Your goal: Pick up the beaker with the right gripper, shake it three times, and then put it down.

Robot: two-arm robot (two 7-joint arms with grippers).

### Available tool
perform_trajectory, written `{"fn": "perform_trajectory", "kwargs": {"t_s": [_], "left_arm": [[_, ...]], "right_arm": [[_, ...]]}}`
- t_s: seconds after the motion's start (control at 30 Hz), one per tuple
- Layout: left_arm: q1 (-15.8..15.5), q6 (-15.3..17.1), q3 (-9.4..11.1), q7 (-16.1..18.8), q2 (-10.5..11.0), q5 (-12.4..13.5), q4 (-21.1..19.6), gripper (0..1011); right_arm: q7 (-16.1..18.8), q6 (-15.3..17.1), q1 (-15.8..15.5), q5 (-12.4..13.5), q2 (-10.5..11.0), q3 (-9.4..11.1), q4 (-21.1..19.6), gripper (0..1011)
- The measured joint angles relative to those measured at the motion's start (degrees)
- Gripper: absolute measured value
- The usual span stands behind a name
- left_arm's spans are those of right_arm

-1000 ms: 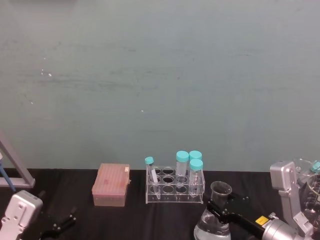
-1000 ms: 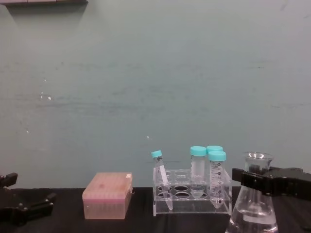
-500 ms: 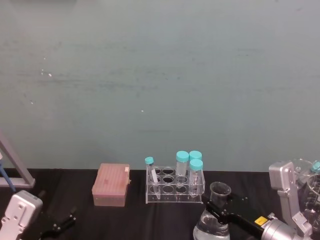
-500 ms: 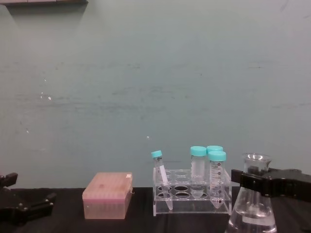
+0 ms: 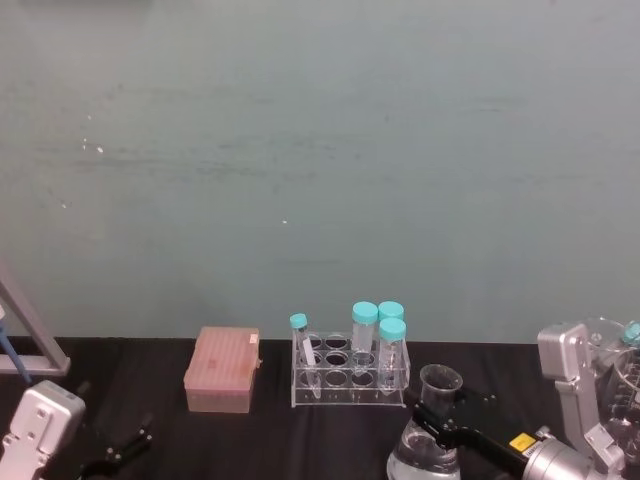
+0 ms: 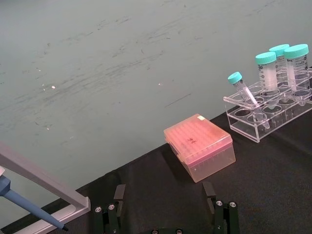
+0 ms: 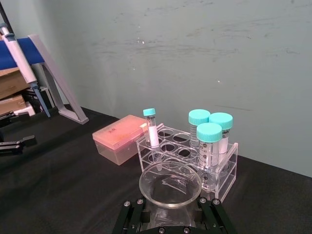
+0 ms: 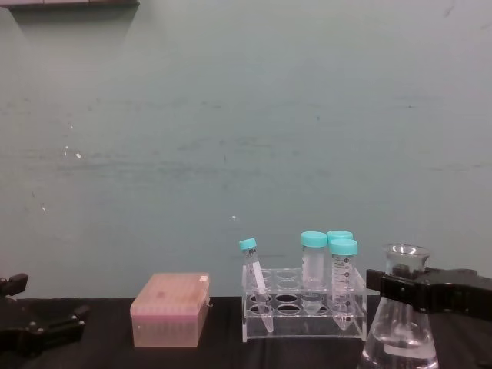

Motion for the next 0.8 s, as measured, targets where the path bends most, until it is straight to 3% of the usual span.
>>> {"fn": "perform_trajectory", "kwargs": {"t_s": [0.27, 0.4, 0.8], "left_arm": [[0.0, 0.0, 0.0, 0.0, 0.0, 0.01, 0.0, 1000], [0.0, 0.0, 0.0, 0.0, 0.0, 0.01, 0.0, 1000], [0.0, 0.0, 0.0, 0.0, 0.0, 0.0, 0.0, 1000]], "right_arm": [[0.03, -0.1, -0.01, 0.0, 0.0, 0.01, -0.07, 499], [0.0, -0.13, -0.01, -0.01, 0.0, 0.02, -0.08, 658], [-0.02, -0.13, -0.01, -0.01, 0.0, 0.0, -0.07, 985]]}}
